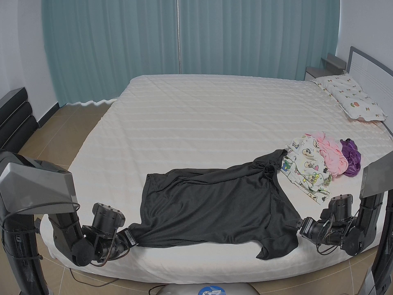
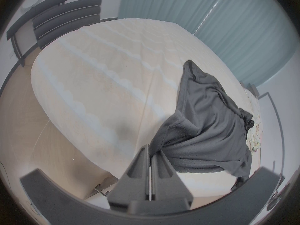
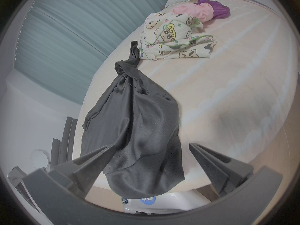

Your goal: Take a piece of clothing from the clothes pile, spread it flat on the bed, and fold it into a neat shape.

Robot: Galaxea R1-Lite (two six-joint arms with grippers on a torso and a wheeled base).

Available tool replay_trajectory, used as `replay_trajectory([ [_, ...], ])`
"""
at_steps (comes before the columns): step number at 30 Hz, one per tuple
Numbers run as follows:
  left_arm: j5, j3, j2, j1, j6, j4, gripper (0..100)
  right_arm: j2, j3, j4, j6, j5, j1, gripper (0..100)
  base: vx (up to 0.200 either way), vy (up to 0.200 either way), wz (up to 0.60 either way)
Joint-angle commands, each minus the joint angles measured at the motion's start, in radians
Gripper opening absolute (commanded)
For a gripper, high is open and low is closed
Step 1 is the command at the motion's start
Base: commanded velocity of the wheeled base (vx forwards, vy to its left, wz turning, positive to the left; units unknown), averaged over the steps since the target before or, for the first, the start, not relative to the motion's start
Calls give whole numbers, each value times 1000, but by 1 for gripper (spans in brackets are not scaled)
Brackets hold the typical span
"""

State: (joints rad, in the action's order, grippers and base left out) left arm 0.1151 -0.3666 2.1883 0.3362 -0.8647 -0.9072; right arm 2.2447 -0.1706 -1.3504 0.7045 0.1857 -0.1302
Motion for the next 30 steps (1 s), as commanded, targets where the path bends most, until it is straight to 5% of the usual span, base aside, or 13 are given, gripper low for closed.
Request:
replay_trajectory([
  [1, -58, -8, -30, -72, -4, -1, 0, 142, -7, -130, -13, -2, -2, 100, 0, 0, 0],
  [7, -91, -14, -21, -95, -5, -2, 0, 199, -32, -217, -17, -3, 6, 100, 0, 0, 0],
  [8, -91, -14, -21, -97, -5, -2, 0, 199, -35, -217, -16, -3, 6, 0, 0, 0, 0],
  [14, -95, -40, -25, -108, -74, -13, 0, 168, -182, -211, -17, -12, 41, 0, 0, 0, 0],
  [19, -94, -64, -24, -128, -111, -16, 0, 87, -351, -65, -19, -5, 69, 0, 0, 0, 0],
  [30, -87, -80, 1, -171, -131, -85, 0, 136, -589, 108, -17, -5, 34, 0, 0, 0, 0],
])
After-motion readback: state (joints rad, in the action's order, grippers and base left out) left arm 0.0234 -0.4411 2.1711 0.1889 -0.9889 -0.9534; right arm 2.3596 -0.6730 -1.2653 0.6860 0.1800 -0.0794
